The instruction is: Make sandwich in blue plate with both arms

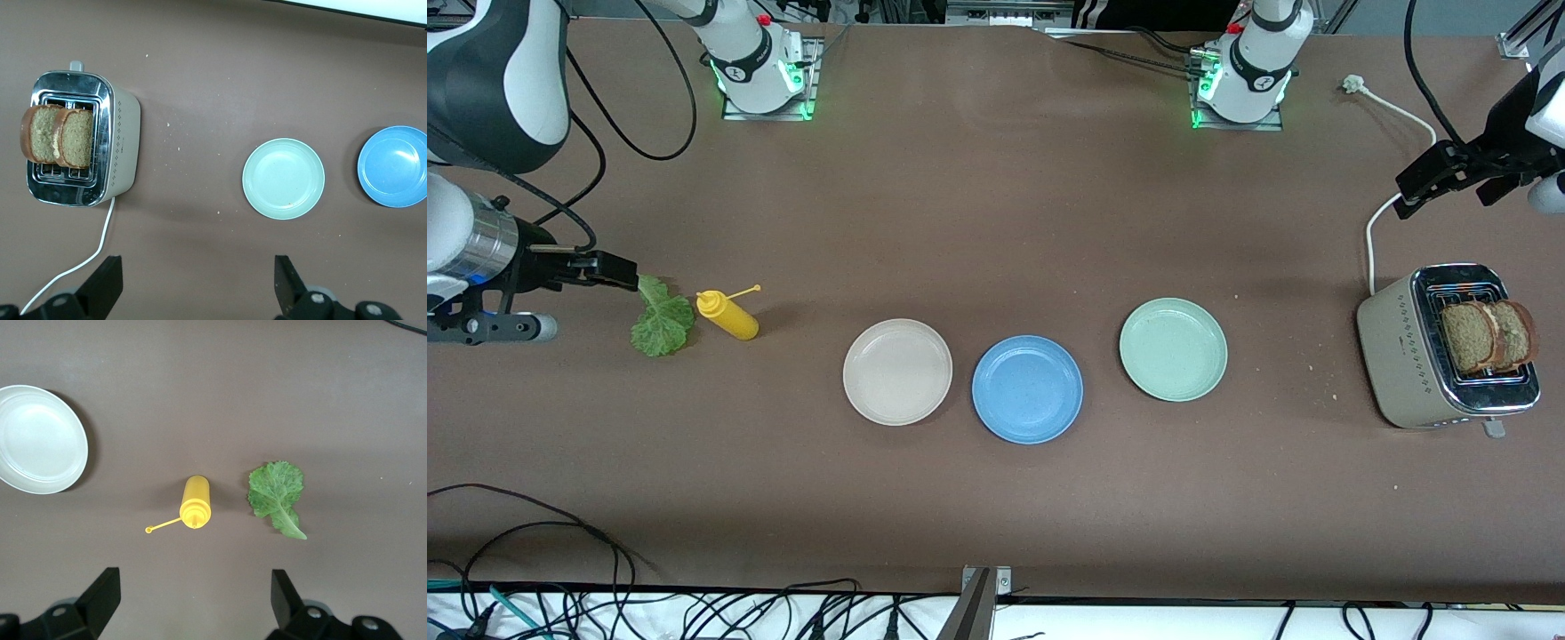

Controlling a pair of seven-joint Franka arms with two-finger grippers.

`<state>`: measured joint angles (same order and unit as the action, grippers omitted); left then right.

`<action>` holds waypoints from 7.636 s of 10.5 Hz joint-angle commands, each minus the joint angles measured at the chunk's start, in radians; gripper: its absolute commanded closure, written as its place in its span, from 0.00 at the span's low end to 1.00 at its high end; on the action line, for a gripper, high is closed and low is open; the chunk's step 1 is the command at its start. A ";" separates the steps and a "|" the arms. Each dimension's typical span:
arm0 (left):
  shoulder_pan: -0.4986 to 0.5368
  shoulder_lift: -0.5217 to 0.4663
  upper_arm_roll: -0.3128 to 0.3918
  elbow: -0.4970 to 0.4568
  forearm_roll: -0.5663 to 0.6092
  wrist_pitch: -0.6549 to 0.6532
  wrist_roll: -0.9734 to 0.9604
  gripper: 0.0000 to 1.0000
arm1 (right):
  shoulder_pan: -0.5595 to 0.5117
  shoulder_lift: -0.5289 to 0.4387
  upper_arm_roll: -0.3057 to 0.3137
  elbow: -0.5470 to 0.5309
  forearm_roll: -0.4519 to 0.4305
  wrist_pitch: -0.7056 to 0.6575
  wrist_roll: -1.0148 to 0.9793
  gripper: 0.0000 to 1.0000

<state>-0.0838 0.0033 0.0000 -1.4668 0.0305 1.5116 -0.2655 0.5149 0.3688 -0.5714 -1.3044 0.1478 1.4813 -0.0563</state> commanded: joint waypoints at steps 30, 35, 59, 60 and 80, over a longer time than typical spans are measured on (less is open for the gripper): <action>-0.005 0.007 0.005 0.034 -0.006 -0.027 0.029 0.00 | -0.055 0.048 0.019 0.011 0.078 0.033 -0.010 0.00; 0.001 0.015 0.009 0.033 -0.011 -0.024 0.029 0.00 | -0.101 0.035 -0.039 0.011 0.079 0.002 -0.031 0.00; 0.187 0.352 0.026 0.048 0.123 0.185 0.247 0.00 | 0.043 -0.042 -0.073 -0.056 -0.010 0.074 -0.097 0.01; 0.206 0.378 0.026 0.048 0.121 0.206 0.249 0.00 | 0.045 -0.078 -0.071 -0.111 -0.010 0.095 -0.097 0.03; 0.345 0.491 0.024 -0.001 0.057 0.288 0.393 0.85 | 0.048 -0.099 -0.068 -0.153 0.006 0.177 -0.097 0.00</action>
<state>0.2521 0.5038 0.0277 -1.4660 0.1115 1.8113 0.0946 0.5547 0.2888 -0.6411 -1.4430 0.1582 1.6466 -0.1622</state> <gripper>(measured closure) 0.617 0.000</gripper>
